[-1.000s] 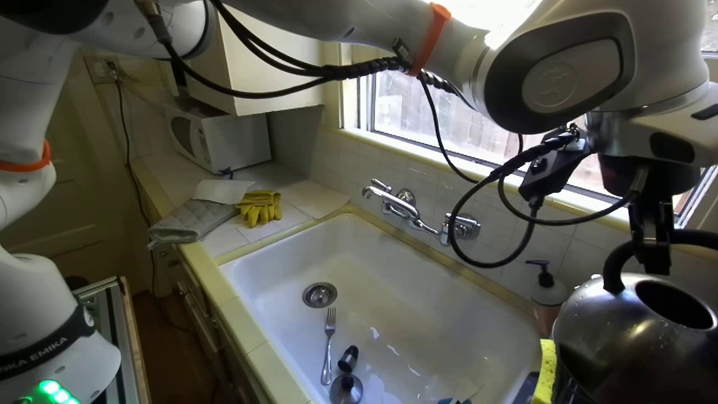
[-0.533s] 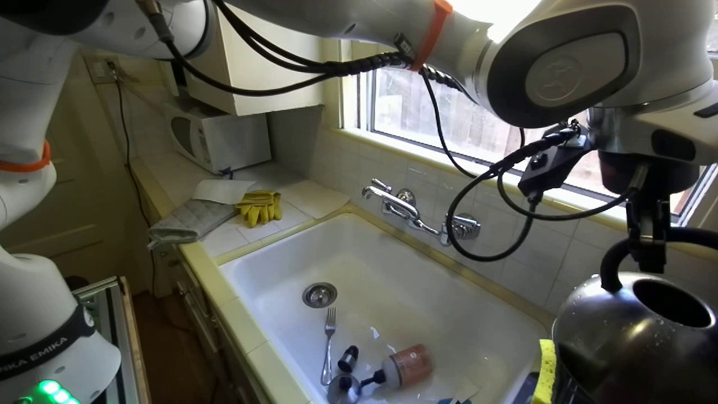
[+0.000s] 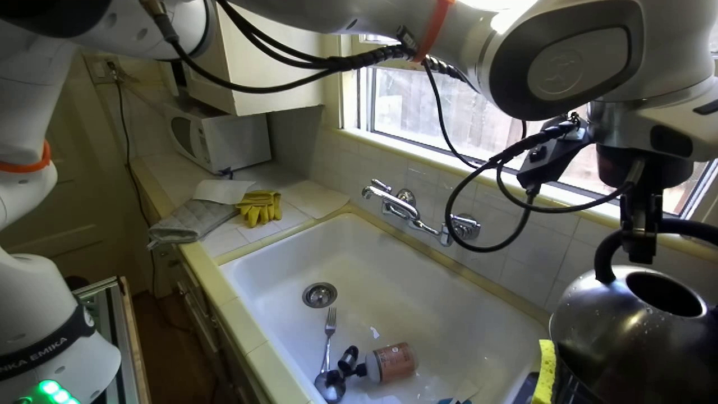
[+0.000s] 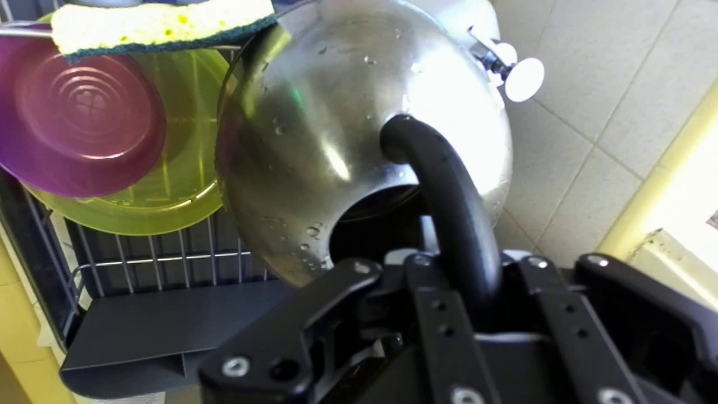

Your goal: Put the silver kettle in the sink.

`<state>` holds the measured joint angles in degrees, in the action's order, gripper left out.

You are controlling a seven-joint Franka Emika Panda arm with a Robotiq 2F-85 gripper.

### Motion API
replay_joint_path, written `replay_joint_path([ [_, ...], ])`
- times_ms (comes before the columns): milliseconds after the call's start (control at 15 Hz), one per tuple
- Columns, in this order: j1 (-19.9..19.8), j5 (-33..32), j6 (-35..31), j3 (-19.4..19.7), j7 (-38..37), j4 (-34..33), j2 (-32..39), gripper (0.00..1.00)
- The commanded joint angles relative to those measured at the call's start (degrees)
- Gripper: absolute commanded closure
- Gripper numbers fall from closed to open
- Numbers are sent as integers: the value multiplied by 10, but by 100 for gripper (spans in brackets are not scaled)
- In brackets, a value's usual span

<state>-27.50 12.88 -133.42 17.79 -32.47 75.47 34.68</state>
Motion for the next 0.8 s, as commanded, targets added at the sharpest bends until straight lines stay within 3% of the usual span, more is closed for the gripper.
replay_joint_path([
  [0,-13,33,27,-22,15,-10,-20,98],
  [733,-9,29,26,-51,13,-7,-26,98],
])
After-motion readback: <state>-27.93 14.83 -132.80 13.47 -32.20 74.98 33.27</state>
